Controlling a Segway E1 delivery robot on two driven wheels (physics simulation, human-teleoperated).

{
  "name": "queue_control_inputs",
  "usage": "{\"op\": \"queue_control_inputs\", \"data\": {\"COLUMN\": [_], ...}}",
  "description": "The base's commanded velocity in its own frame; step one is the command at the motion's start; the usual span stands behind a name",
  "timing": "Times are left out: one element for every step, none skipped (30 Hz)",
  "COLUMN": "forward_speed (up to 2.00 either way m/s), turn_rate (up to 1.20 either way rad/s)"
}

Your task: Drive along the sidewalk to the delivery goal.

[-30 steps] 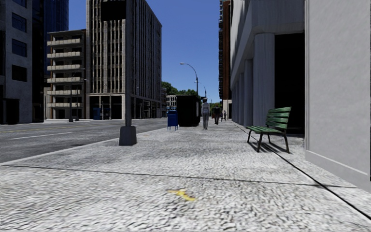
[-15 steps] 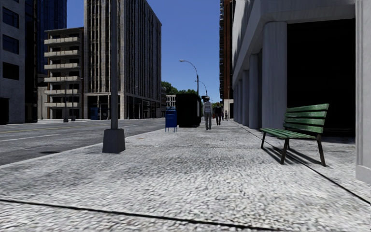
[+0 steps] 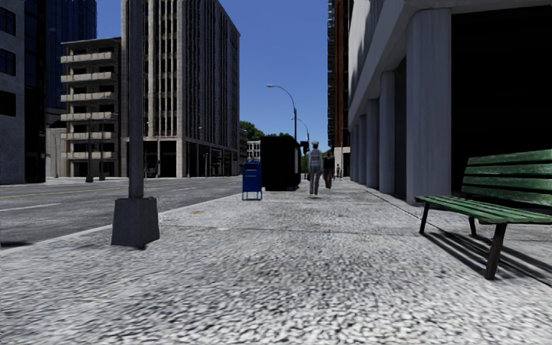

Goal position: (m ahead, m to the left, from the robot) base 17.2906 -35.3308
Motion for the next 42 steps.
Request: {"op": "queue_control_inputs", "data": {"forward_speed": [2.00,2.00,2.00,2.00,2.00,2.00,2.00,2.00,2.00,2.00,2.00,2.00,2.00,2.00,2.00,2.00,2.00,2.00,2.00,2.00,2.00,2.00,2.00,2.00,2.00,2.00,2.00,2.00,2.00,2.00,2.00,2.00,2.00,2.00,2.00,2.00,2.00,2.00,2.00,2.00,2.00,2.00], "turn_rate": [-0.06,-0.06,-0.35,-0.81,-1.20,-1.20,-1.20,-1.20,-1.15,-0.33,-0.03,-0.03,-0.01,-0.01,0.00,0.00,0.00,0.00,0.00,0.00,0.00,0.00,0.00,0.00,0.00,0.00,0.00,0.00,0.00,0.00,0.00,0.00,0.00,0.00,0.00,0.00,0.00,0.00,0.00,0.00,0.00,0.00]}}
